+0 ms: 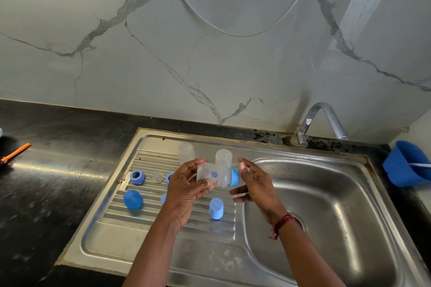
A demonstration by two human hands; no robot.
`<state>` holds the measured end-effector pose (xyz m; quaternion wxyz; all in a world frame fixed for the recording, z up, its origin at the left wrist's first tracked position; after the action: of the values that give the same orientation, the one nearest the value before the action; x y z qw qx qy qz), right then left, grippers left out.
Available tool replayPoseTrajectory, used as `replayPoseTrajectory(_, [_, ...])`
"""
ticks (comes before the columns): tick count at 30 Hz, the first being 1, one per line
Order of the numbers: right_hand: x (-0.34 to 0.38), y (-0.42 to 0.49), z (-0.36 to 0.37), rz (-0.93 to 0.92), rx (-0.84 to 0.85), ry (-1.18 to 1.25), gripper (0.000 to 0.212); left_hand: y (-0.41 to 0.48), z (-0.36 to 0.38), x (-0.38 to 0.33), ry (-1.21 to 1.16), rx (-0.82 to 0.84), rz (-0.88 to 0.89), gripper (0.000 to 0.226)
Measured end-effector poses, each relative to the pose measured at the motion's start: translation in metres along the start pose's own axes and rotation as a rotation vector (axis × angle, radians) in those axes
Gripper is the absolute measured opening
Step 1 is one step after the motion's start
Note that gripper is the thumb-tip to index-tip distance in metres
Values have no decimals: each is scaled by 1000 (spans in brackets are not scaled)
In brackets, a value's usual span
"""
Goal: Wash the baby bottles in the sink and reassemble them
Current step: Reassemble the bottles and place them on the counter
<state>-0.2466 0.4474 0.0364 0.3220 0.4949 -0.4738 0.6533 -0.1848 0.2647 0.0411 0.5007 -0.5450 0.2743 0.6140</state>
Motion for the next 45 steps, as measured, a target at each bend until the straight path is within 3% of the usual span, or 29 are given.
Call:
replayPoseTrajectory(8, [14, -5, 1, -179, 71, 40, 36, 0, 0, 1, -17, -16, -6, 49])
replayPoseTrajectory(16, [8, 0, 4, -81, 40, 27, 21, -2, 0, -2, -32, 12, 0, 50])
replayPoseTrajectory(24, [11, -2, -6, -86, -55, -31, 51, -3, -4, -1, -78, -1, -5, 50])
replayPoseTrajectory(31, [17, -7, 2, -231, 59, 5, 36, -4, -2, 1, -68, -14, -3, 50])
replayPoseTrajectory(45, [8, 3, 9, -111, 52, -29, 18, -11, -7, -4, -40, -15, 19, 49])
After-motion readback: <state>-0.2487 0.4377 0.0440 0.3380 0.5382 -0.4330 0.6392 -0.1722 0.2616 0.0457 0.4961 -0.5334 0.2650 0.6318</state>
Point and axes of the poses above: each hand's wrist, its own y-axis towards the middle knuckle, its own z-axis out of the palm, x = y × z, the point moved 10 cm from there along y, towards the middle knuckle
